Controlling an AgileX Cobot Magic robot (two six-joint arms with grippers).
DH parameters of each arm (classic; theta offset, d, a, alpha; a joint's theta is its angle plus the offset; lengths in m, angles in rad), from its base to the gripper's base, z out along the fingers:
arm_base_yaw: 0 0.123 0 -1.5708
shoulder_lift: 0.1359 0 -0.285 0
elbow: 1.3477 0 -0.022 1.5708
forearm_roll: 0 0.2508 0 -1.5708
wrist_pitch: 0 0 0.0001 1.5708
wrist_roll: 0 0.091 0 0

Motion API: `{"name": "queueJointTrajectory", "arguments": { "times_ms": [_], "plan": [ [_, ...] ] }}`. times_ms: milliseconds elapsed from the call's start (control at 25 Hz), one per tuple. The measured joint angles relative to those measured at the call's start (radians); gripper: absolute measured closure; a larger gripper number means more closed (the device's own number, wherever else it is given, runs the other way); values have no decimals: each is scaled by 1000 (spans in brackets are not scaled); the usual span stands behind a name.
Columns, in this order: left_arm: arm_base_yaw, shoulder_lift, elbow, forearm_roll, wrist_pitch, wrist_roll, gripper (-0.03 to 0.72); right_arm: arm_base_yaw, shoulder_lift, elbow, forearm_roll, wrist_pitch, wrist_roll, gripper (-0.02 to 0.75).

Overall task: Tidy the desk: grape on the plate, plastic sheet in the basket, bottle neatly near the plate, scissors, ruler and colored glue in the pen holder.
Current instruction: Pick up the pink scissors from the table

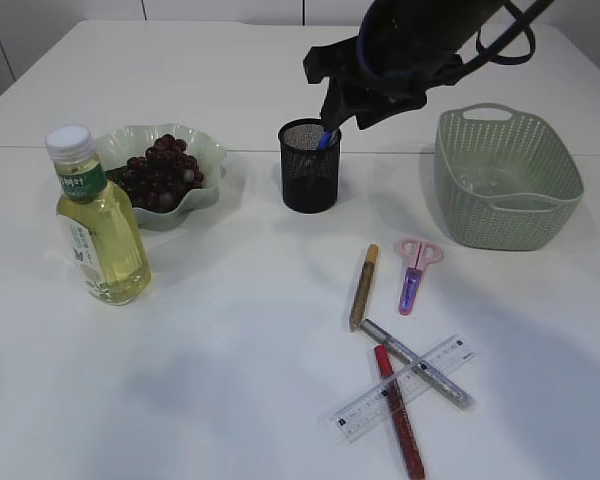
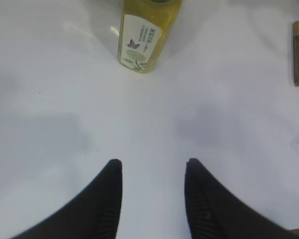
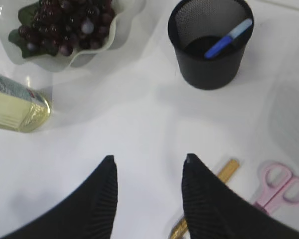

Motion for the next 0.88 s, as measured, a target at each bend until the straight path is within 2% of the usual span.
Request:
{"name": "queueJointTrajectory", "arguments": {
  "times_ms": [400, 760, 880],
  "plan": [
    [0, 0, 0, -8, 58, 20, 379, 0, -1, -24, -113, 336, 169, 391],
    [0, 0, 0, -17, 75, 31, 379, 0, 8, -28, -245, 366, 441, 391],
    [0, 0, 0, -21, 96, 31, 379, 0, 32, -28, -245, 366, 505, 391]
  ]
}}
